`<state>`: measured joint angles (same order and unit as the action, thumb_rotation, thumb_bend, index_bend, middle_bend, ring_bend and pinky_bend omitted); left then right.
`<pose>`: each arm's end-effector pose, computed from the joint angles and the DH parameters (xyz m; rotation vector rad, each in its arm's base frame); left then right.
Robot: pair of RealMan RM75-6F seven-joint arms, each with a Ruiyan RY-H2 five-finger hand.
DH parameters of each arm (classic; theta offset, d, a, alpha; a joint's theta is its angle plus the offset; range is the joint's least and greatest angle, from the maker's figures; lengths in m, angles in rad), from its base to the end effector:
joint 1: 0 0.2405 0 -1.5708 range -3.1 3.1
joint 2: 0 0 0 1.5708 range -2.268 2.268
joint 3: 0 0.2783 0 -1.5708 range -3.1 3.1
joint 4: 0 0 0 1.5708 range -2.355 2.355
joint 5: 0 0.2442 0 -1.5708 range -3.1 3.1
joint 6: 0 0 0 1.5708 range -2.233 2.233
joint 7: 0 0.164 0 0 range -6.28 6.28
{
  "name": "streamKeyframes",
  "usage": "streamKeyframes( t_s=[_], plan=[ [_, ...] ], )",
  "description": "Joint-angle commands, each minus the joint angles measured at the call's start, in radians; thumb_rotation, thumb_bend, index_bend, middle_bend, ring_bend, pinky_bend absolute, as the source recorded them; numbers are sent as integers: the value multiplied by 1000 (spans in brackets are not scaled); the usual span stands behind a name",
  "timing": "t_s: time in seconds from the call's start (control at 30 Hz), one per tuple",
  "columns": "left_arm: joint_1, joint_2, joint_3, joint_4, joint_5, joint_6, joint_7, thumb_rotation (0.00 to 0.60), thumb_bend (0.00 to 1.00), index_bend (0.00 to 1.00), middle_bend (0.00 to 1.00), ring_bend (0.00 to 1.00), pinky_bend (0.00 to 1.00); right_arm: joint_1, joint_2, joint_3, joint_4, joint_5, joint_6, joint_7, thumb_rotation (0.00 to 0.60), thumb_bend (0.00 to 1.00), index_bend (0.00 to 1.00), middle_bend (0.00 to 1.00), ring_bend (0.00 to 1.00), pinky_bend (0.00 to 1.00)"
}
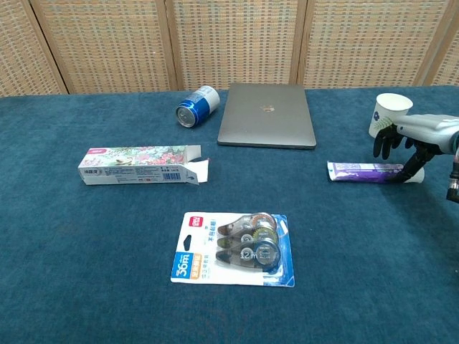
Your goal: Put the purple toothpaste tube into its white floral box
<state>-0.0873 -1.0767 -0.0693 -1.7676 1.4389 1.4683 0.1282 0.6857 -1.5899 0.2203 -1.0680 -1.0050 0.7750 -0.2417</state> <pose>-0.3195 0.2080 0.1396 -1.3567 -0.9197 -0.8716 -0.2884 -0.4391 -0.0280 1.6394 -1.0506 0.6407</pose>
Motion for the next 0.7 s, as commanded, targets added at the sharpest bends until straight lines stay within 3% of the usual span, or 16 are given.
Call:
streamKeyframes(
  t_s=[0.03,0.2,0.43,0.57,0.7],
  plan=[
    [-1,0,1,-1,0,-1,1,600,193,0,0,0,0,4,-10,-7,20,-3,-3,-3,600,303,350,364,255,245],
    [-2,-2,2,-2,-4,-2,5,600,193,0,0,0,0,11,-29,-7,56,2,-11,4,600,364,390,400,284,261],
    [-6,-4,2,-7,-6,-6,9,600,195,0,0,0,0,15,-43,-18,92,-16,-15,8,600,499,527,528,385,347],
    [-13,0,-1,-8,-18,-20,8,600,194,0,0,0,0,6,-25,-22,63,-55,6,47,600,558,603,597,449,370],
    [-36,12,-15,-4,-34,-50,-5,600,194,0,0,0,0,-14,20,-22,-2,-108,36,122,600,590,613,608,457,371]
  ],
)
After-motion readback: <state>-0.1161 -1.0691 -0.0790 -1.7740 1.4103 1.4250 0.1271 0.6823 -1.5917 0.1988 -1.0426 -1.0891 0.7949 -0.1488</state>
